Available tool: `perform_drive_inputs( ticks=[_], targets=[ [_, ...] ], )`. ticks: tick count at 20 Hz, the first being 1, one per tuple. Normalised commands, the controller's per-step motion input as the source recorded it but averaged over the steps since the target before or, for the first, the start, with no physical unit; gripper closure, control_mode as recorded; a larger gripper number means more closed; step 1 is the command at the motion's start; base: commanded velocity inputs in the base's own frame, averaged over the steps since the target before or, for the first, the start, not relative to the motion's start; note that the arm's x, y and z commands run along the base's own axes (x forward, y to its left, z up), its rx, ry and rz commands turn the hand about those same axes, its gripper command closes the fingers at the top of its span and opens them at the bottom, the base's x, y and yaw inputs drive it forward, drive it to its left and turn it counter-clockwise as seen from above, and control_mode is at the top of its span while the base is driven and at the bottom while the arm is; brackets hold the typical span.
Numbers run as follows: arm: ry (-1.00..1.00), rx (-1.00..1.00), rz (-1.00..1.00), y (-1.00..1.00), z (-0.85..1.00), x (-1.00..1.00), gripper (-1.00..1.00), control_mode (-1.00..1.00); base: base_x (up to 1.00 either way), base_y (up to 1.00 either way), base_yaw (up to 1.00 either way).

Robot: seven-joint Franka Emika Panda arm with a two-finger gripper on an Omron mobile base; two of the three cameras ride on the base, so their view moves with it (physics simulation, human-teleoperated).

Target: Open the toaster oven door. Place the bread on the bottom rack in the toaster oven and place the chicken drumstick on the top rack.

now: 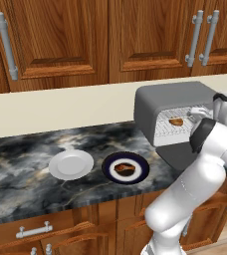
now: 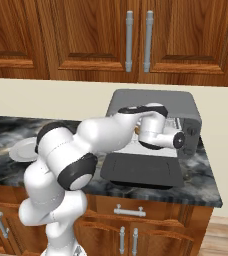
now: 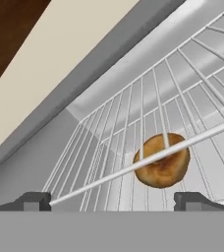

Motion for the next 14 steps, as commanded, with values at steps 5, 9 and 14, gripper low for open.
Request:
perform_drive_inputs(
  ticks=[5,9,14],
  targets=[
    [-0.01,0.00,-0.03,-0.03,-0.12,0.10,-1.00,-1.00,0.00,0.00,0.00],
    [-0.03,0.00,-0.01,-0.05,-0.08,0.04,-1.00,-1.00,0.00,0.00,0.00],
    [-0.02,0.00,0.00,-0.09,0.00,0.05,-1.00,-1.00,0.00,0.00,0.00]
  ],
)
